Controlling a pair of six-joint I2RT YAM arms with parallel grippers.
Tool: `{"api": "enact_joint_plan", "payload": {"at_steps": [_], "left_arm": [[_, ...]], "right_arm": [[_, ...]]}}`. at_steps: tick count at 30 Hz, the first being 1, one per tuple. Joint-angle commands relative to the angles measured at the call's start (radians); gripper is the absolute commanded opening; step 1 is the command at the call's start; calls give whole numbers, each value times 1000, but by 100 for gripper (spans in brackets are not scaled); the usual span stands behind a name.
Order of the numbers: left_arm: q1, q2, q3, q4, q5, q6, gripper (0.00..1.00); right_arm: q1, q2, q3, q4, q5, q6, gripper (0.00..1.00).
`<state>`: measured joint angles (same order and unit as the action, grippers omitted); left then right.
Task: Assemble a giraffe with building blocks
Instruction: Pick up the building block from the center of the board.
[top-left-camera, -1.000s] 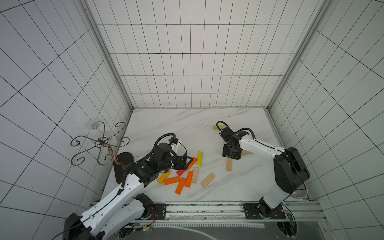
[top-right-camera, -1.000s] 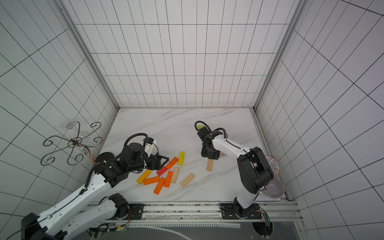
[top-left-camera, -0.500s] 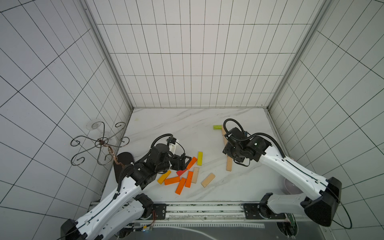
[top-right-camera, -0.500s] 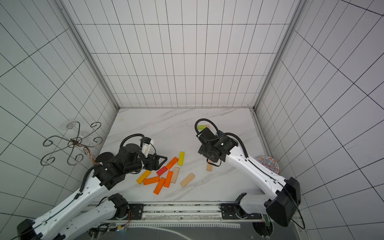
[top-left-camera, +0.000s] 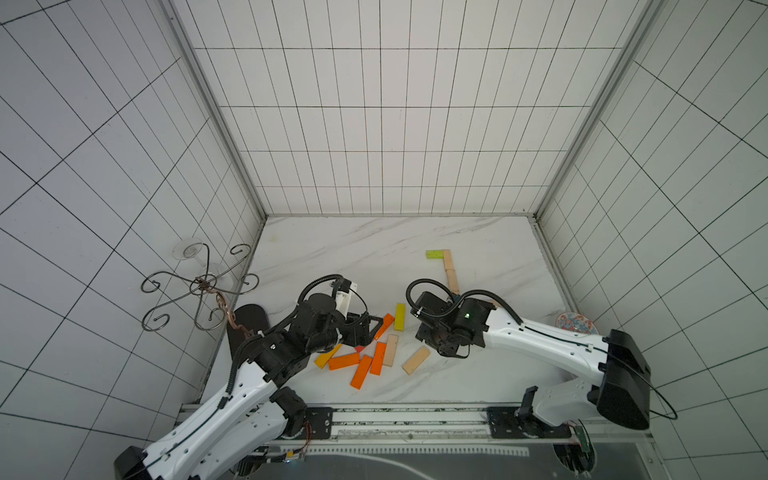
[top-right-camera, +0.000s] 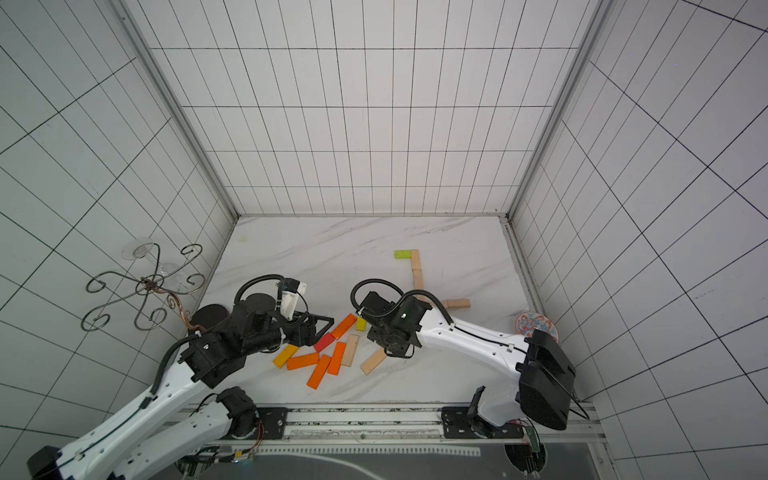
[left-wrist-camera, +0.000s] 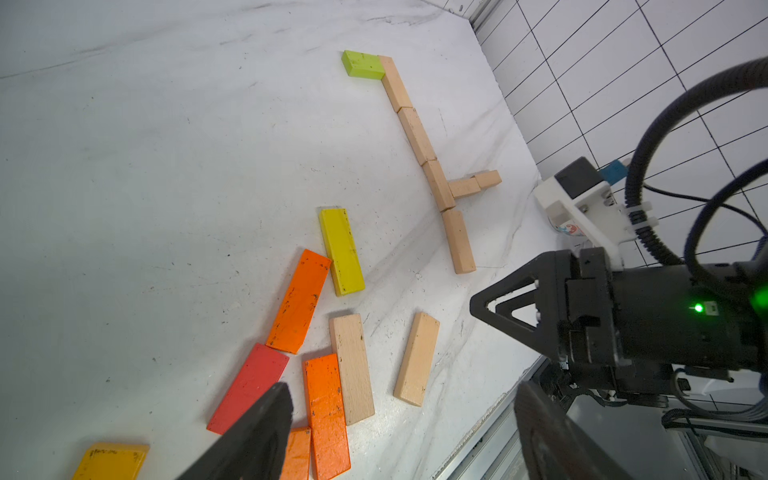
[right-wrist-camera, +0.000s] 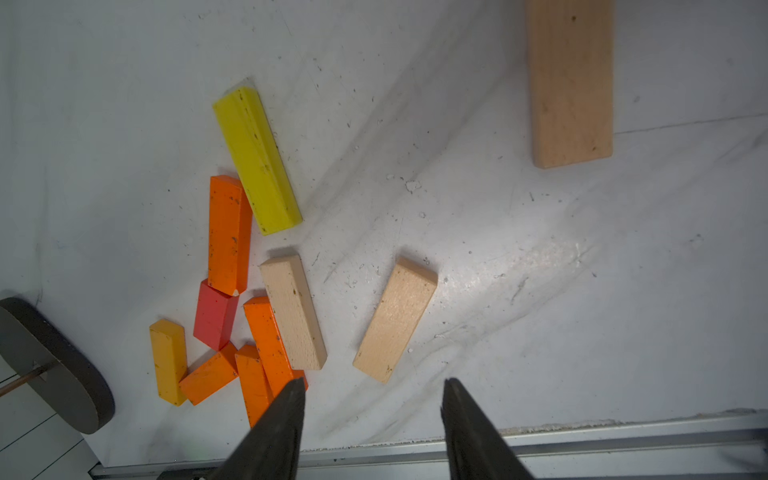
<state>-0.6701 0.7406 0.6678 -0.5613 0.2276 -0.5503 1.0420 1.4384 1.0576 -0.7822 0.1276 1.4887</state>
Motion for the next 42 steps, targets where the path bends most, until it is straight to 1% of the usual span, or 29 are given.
{"api": "enact_joint_plan", "payload": {"at_steps": [1, 9, 14, 33, 39, 42], "left_arm": [[-25, -3, -23, 13, -1, -18, 84], [-51, 36, -27, 21, 60, -5, 84], [-53, 19, -22, 0, 59, 4, 84], [-53, 5, -24, -16, 40, 7, 84], [-53, -4, -30, -16, 36, 2, 84], [-54, -9, -32, -17, 35, 1, 84]], "right_arm": [[16, 34, -69, 73, -50, 50, 55], [23, 125, -90, 137, -119, 33, 55], [27, 162, -105, 169, -149, 35, 54], [35, 246, -139, 195, -152, 44, 54], [33, 272, -149, 206, -151, 41, 51], [33, 282, -158, 210, -157, 36, 45]]}}
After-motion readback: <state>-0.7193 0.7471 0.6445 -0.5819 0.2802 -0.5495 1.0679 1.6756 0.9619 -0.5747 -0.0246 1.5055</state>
